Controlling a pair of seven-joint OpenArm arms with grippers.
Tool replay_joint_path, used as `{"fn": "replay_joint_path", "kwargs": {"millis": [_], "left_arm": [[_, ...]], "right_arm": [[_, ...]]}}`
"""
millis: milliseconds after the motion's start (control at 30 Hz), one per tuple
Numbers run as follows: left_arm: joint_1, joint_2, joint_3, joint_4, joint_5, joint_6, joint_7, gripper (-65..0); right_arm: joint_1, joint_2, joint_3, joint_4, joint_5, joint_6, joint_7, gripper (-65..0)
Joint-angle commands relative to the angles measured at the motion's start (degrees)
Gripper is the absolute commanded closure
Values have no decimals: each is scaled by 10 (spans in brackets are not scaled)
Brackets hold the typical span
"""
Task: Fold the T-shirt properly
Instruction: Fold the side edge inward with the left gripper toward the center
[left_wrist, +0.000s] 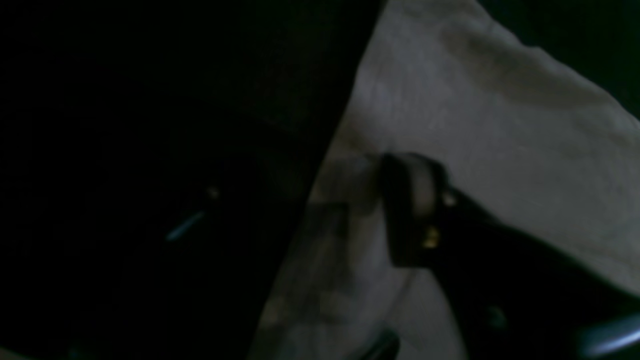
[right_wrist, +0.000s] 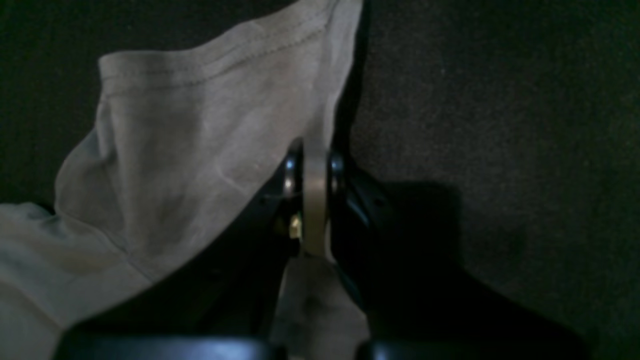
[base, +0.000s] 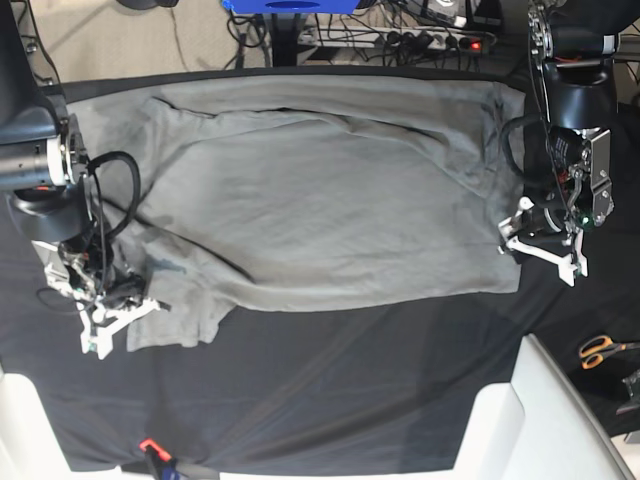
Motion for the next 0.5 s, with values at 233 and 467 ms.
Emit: {"fn": "replay_joint_path", "kwargs": {"millis": [233, 467], "left_arm": [[-33, -9, 32, -41, -5, -4, 5, -202], [-33, -5, 50, -40, -5, -4, 5, 0]], "right_arm": [[-13, 8, 1, 61, 6, 2, 6, -2], [-13, 8, 3, 61, 6, 2, 6, -2]]}}
